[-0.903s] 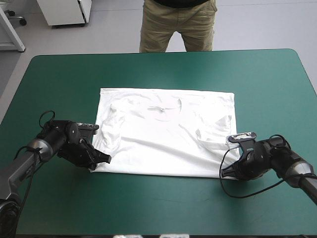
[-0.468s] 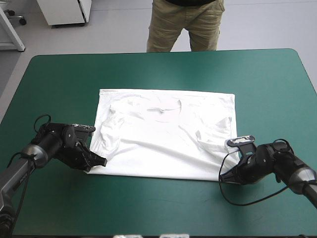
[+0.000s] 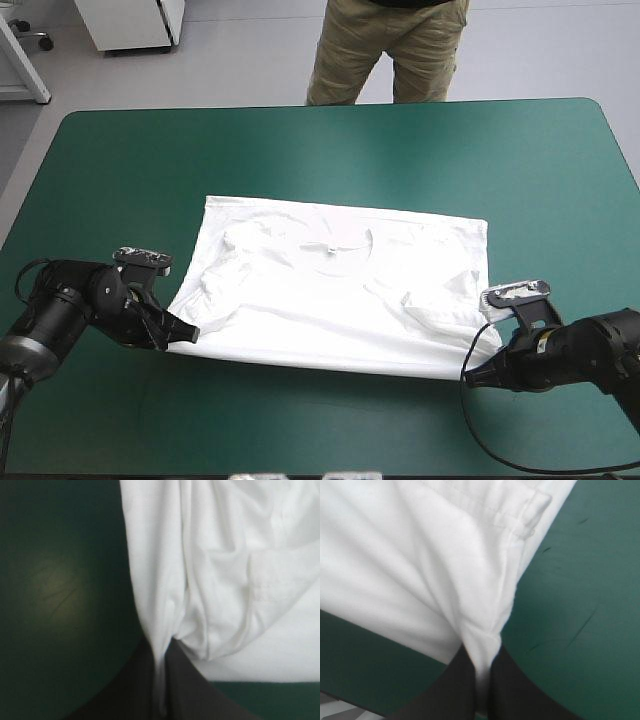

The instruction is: Fold the cloth

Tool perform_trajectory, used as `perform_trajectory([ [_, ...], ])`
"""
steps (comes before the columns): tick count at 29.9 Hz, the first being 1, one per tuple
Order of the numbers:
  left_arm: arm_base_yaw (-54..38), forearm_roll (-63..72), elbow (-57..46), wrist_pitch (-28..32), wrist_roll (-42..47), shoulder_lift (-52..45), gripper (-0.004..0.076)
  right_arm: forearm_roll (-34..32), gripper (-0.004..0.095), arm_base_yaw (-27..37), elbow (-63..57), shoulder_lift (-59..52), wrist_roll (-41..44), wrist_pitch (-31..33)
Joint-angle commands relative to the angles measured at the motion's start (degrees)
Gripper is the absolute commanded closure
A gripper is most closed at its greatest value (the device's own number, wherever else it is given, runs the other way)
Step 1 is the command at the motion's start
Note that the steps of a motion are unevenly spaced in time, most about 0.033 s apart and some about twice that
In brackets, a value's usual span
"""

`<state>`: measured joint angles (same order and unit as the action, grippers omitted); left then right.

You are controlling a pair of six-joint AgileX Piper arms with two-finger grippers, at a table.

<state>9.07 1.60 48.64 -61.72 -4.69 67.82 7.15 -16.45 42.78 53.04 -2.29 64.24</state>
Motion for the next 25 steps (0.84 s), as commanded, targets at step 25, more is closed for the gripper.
perform_trajectory([
  [25, -0.06, 1.65, 47.55, 12.52, 2.00, 37.96, 0.0733, 14.86, 0.0925, 14.44, 39.36, 41.20, -17.06, -8.31],
])
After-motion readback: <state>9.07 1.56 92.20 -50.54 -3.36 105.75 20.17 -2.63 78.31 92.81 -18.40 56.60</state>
